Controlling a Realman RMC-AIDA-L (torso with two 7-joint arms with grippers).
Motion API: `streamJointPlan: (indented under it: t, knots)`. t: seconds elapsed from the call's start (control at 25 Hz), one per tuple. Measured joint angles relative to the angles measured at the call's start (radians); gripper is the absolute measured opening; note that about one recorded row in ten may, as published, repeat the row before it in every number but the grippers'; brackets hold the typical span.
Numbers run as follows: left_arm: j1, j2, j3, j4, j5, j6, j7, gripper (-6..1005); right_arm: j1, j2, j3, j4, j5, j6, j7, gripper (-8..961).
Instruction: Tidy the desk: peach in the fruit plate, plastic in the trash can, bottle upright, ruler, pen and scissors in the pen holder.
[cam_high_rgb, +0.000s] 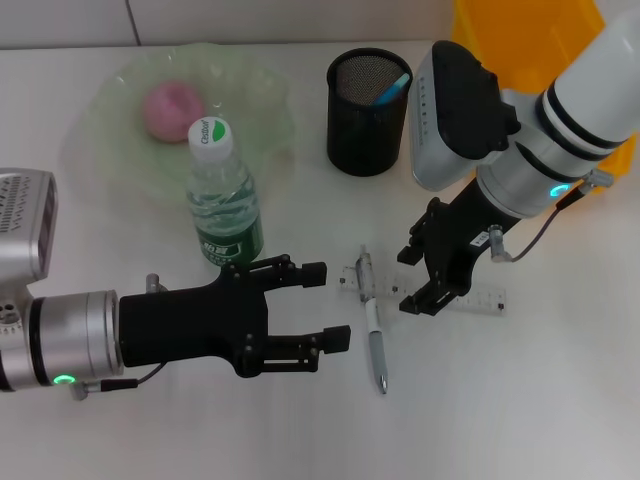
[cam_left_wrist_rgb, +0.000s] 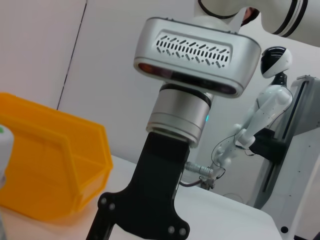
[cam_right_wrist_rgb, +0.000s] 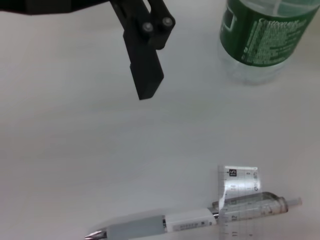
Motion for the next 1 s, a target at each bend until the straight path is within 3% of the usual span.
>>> streamJointPlan:
  t: [1.0]
  knots:
    - [-0.003, -0.002, 0.006, 0.0, 0.0, 0.002, -0.006, 832, 0.021, 0.004, -0.084, 0.082, 0.036, 0.11, 0.015, 627]
